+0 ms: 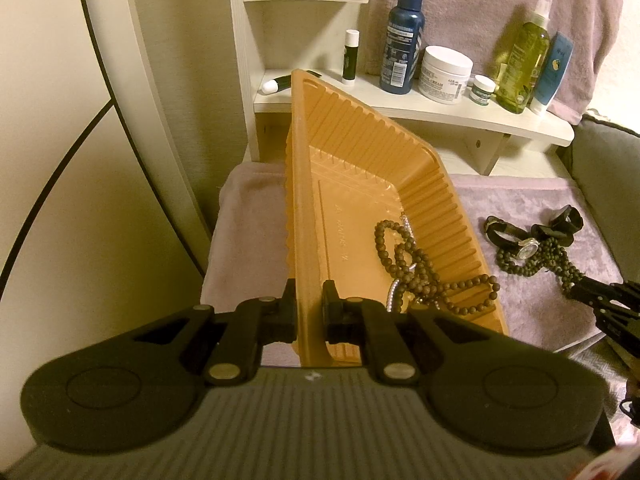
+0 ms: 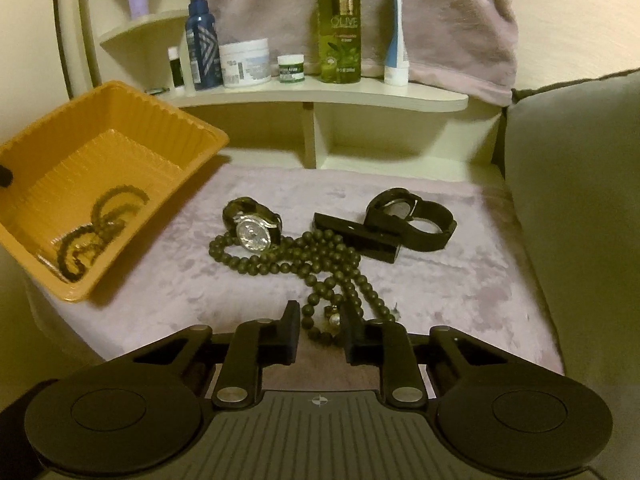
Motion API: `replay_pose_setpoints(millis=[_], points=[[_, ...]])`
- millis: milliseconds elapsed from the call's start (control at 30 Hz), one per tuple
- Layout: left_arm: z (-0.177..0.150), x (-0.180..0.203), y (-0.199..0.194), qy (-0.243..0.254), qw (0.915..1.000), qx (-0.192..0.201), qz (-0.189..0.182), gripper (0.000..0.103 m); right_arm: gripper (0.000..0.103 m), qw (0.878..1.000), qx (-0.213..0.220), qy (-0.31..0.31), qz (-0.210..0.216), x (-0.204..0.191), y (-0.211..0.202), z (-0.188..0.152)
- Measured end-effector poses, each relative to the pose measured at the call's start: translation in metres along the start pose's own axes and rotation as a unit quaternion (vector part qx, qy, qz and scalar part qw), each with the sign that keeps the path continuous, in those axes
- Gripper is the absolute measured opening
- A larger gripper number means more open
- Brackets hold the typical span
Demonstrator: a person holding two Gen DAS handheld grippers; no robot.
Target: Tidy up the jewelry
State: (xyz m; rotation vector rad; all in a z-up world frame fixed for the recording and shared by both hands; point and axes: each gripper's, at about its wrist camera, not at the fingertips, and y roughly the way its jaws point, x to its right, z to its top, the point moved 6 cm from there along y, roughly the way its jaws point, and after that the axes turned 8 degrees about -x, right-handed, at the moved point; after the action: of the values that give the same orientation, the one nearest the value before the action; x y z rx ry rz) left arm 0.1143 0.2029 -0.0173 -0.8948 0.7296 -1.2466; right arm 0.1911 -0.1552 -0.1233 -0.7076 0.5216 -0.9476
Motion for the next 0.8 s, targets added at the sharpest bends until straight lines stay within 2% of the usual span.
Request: replay_pose_setpoints(millis=[67,233,433,800], points=[[0.000,0.000,0.000,0.001,1.0000,0.000,0.000,0.010,0.017,1.000,-0.005,0.002,-0.002,0.002,0.005,0.000],[-0.001,-0.001,0.001,-0.001,1.0000,-0.001,0.000,0.010,0.016,1.000,-0.007,0.003,-0.009,0.004,0.011,0.002],[-0.001,-0.001,0.001,-0.001,1.0000,-0.001,0.000,0.010,0.007,1.000,-0.016,0.000,-0.013,0.005,0.016,0.003],[0.000,-0.001,0.001,-0.001,1.0000,-0.001,0.000,0.010,0.007,0.999,0.035,-0.011,-0.017,-0.002,-0.019,0.015]])
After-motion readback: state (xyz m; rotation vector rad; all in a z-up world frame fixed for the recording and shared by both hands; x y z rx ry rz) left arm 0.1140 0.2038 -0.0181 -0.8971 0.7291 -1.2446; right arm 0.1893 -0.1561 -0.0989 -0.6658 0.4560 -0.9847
